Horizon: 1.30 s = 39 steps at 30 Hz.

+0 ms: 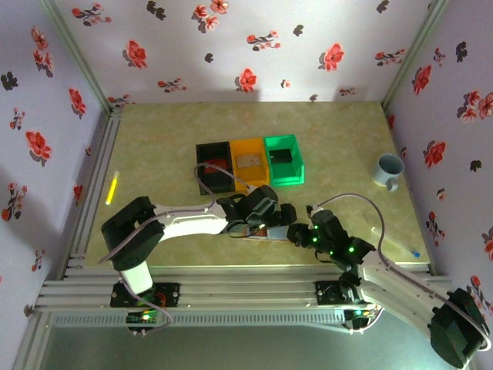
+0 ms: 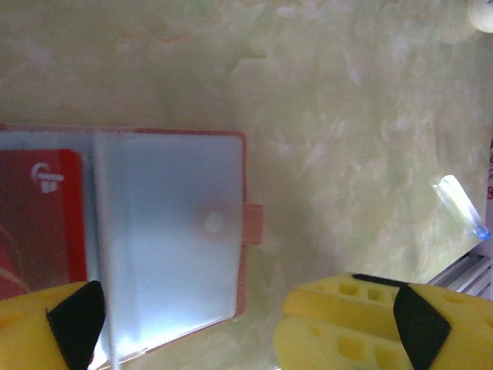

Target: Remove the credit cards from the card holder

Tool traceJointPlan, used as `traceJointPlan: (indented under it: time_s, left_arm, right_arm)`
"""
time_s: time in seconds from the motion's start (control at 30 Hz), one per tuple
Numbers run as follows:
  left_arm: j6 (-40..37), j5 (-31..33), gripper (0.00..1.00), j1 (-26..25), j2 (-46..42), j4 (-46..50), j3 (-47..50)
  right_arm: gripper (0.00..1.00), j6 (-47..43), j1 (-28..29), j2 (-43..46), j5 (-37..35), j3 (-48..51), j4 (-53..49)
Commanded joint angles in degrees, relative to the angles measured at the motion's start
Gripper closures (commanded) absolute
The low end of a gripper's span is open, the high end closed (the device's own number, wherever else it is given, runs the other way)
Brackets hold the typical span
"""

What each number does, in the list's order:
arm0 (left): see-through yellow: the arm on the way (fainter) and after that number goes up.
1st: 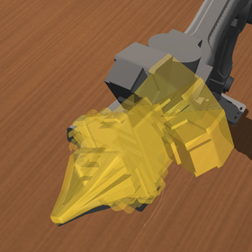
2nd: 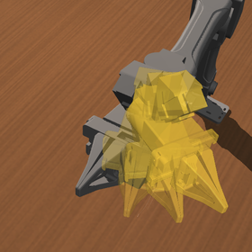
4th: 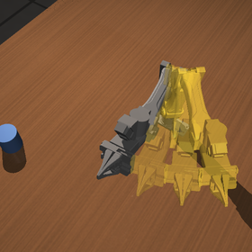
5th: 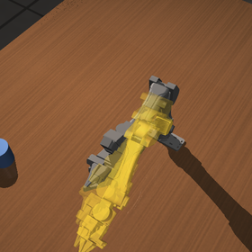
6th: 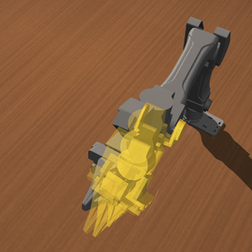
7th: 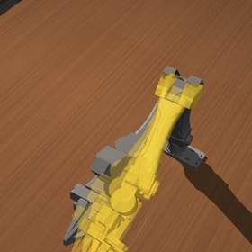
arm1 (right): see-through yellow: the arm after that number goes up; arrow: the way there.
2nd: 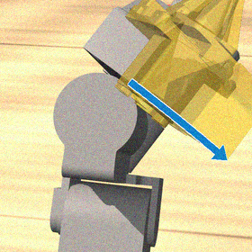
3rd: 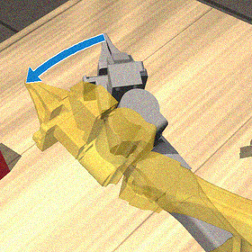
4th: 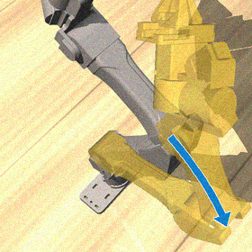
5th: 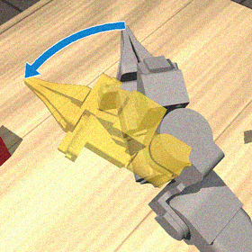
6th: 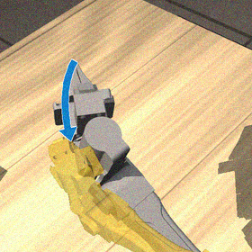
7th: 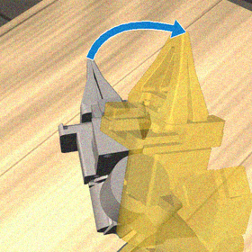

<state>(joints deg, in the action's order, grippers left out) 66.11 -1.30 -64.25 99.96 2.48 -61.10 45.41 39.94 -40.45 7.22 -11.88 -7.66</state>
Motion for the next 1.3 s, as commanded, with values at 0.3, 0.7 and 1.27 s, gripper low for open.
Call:
traceJointPlan:
  time_s: [0.3,0.7,1.27]
  left_arm:
    - [0.60,-0.55,0.00,-0.52,1.98,-1.23,-3.40]
    - [-0.01,0.33,0.00,1.79,-3.15,-1.84,1.74]
    - [1.04,1.30,0.24,2.37,-5.22,-8.66,9.91]
  right_arm:
    - [0.60,-1.81,0.34,6.24,-0.14,0.19,-6.83]
    - [0.67,-0.95,0.37,9.33,1.24,0.80,-7.43]
    - [0.87,2.45,0.31,-0.91,1.49,-1.54,1.87]
